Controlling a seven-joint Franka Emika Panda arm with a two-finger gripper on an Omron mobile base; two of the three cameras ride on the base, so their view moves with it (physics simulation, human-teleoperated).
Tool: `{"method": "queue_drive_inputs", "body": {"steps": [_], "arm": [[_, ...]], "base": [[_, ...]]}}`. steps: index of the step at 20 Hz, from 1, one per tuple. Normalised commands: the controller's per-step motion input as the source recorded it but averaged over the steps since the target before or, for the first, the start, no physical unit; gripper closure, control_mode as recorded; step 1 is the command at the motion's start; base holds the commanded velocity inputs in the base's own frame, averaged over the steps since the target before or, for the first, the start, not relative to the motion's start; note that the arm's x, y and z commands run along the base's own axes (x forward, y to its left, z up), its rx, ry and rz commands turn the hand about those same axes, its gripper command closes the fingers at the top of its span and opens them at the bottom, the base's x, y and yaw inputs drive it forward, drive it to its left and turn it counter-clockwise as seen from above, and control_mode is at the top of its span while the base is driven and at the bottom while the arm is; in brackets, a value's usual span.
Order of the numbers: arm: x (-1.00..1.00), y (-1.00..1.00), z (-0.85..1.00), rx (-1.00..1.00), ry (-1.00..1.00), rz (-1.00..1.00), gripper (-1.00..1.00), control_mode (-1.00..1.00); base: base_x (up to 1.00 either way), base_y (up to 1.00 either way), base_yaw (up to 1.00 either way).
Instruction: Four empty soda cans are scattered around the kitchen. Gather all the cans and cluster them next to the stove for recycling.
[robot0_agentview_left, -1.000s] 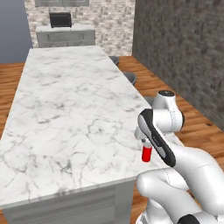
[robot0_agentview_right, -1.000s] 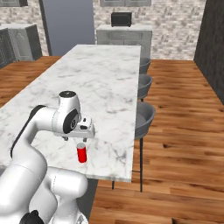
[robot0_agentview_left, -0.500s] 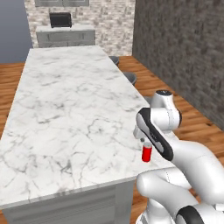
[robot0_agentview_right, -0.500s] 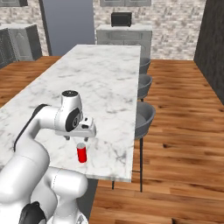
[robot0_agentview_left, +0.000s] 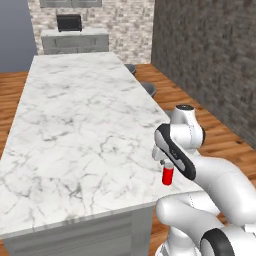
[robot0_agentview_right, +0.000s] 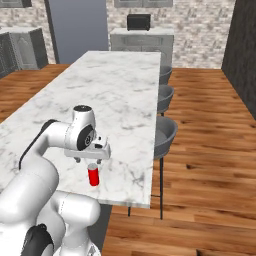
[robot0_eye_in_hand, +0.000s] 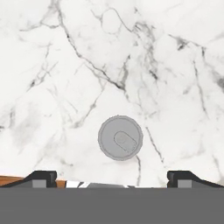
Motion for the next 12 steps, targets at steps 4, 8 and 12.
{"method": "queue_drive_inputs", "body": {"steps": [4,8,12], "arm": [[0.03,0.0,-0.13,0.0,0.04,0.0,-1.0,-1.0],[0.07,0.0,-0.07,0.0,0.04,0.0,-1.0,-1.0],[0.05,0.0,-0.01,0.0,0.04,0.0,-1.0,-1.0]], "base": [[0.0,0.0,0.0],[0.0,0.0,0.0],[0.0,0.0,0.0]]}}
